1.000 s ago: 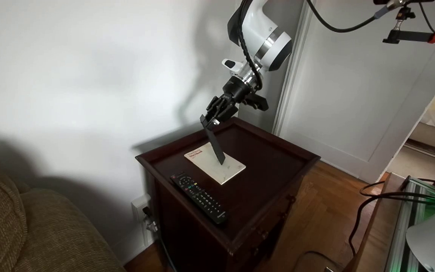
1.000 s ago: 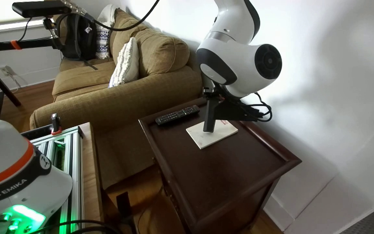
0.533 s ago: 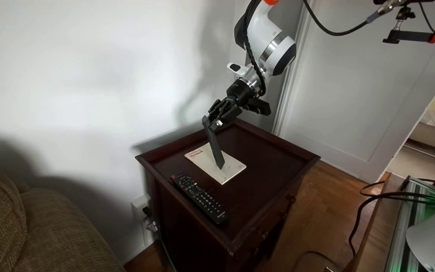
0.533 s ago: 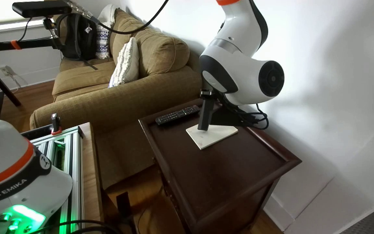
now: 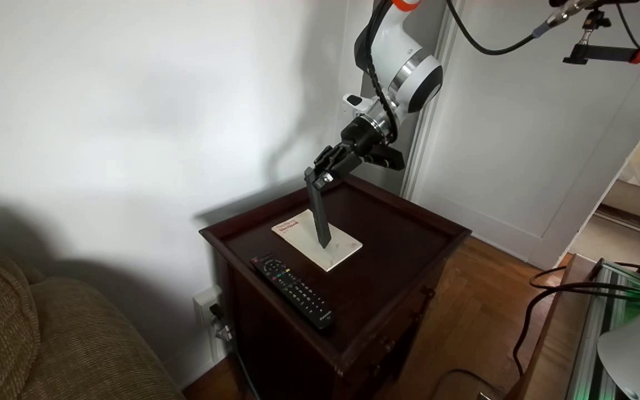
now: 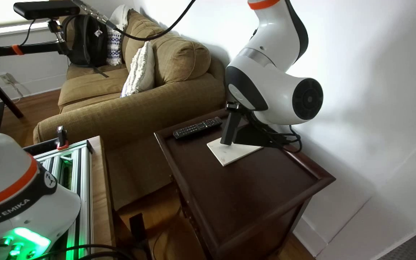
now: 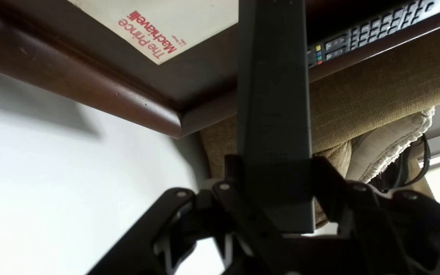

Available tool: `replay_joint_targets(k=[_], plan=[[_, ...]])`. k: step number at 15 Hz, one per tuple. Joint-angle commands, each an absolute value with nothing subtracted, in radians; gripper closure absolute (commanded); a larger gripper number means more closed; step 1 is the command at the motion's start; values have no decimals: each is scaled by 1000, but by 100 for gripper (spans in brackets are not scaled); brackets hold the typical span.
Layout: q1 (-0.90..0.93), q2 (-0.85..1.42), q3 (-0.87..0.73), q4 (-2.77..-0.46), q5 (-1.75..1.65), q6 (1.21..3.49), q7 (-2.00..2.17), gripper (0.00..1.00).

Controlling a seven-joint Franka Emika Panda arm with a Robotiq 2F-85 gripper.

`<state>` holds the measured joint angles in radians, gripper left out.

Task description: Turn over the remote

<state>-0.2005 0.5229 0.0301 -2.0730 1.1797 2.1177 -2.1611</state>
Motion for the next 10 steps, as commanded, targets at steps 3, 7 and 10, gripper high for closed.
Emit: replay_joint_targets(k=[3,7,10], plan=[[-154,547,-16,-2077,1175,2177,-2194,74],[-141,544,-28,-2080,1166,2181,-2192,74],[-138,543,-33,-2081,1167,2180,-2192,74]])
